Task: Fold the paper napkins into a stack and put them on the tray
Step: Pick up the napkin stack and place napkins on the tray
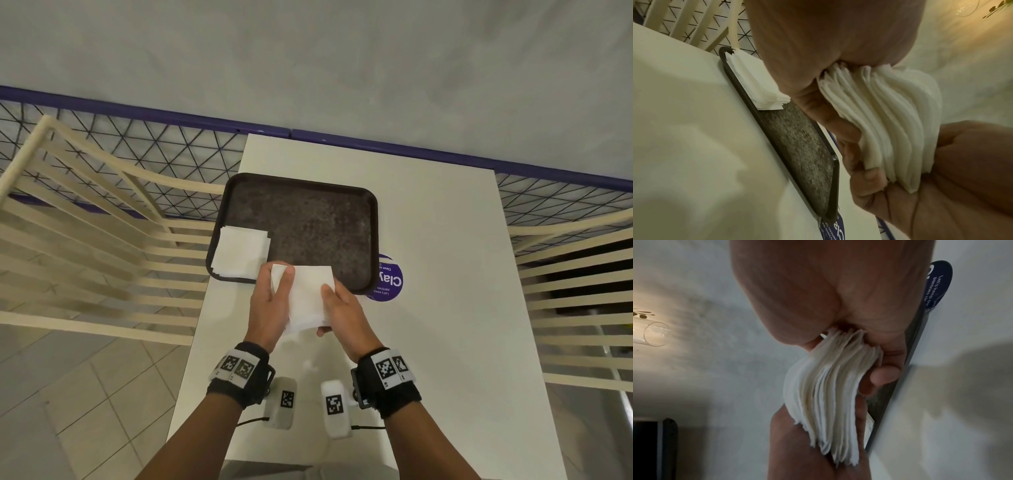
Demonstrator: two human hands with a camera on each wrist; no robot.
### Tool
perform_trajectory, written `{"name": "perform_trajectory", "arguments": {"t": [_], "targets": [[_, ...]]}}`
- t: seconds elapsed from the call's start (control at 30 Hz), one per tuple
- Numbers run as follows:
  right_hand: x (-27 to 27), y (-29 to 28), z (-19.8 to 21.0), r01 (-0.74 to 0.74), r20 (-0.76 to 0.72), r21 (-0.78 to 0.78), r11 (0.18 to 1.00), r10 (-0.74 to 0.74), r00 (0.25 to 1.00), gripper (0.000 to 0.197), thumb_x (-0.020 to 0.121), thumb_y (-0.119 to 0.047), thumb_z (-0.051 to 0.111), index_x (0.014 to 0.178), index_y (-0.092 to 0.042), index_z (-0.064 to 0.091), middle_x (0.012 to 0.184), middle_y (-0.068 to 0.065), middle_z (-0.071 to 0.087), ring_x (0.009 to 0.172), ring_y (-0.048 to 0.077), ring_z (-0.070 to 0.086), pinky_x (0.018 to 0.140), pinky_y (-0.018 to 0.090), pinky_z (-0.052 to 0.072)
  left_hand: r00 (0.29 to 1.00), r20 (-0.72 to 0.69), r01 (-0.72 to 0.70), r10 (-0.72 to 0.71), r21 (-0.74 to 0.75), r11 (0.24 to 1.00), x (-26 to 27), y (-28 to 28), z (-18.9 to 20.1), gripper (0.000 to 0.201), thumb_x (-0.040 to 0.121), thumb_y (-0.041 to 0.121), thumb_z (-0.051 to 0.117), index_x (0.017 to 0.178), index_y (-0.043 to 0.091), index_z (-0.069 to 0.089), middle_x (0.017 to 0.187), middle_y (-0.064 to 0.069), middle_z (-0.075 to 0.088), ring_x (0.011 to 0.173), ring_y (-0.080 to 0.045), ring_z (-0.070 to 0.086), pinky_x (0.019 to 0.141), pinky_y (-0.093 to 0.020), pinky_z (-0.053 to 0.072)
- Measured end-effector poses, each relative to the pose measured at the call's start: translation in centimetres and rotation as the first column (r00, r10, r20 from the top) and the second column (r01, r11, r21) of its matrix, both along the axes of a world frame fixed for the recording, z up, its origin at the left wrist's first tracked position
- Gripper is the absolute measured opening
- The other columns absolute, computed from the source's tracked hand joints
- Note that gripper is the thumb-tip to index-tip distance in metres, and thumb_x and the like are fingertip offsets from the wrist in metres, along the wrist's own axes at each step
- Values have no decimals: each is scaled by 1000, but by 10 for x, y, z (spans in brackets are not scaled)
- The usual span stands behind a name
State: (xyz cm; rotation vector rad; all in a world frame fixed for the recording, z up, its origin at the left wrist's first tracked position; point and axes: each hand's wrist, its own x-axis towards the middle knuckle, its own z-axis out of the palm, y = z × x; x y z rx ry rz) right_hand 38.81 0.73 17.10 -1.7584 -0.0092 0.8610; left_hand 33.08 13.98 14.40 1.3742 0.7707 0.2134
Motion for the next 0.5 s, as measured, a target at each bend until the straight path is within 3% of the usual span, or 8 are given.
{"name": "perform_trajectory", "arguments": {"t": [0.07,0.13,0.2,0.33,0.4,0.5], "targets": [[1,0,-2,-5,22,-21,1000,5,1000,36,108,-30,36,143,-28,47,114,0,65,101,24,66,64,29,57,999,32,7,-8,25,1000,-1,2,-4,51,90,61,54,134,34,53,135,1,57,121,-19,58,99,-35,53],[3,0,-5,-4,26,-36,999,5,1000,37,108,-29,37,143,-27,47,115,-1,65,100,22,66,63,28,56,998,48,29,-32,44,999,-2,5,-7,42,94,58,53,133,40,54,137,2,57,122,-20,58,100,-37,53],[4,1,-8,-1,20,-41,999,2,1000,37,108,-30,38,143,-27,47,117,-1,65,101,20,65,64,28,56,999,13,34,-35,61,998,0,8,-8,39,93,57,52,125,36,58,129,1,60,117,-22,58,100,-40,53],[12,4,-14,29,-9,-43,999,-30,1000,34,105,-30,47,138,-26,55,121,-5,67,109,14,66,90,33,57,998,-67,-6,10,60,998,6,13,-17,27,98,48,55,118,31,58,122,-4,63,115,-30,60,97,-42,54],[21,5,-18,68,-30,-35,997,-69,997,32,102,-25,56,134,-23,60,116,-5,71,105,13,69,88,31,59,996,-87,14,-6,85,996,10,19,-22,16,103,41,56,117,33,59,123,-2,64,116,-28,61,100,-44,53],[39,12,-29,163,-95,18,986,-161,982,36,97,-17,64,133,-15,59,117,1,72,105,18,71,93,39,59,994,-100,46,-38,71,996,21,31,-20,34,100,50,58,131,36,56,137,0,62,124,-21,60,106,-45,52]]}}
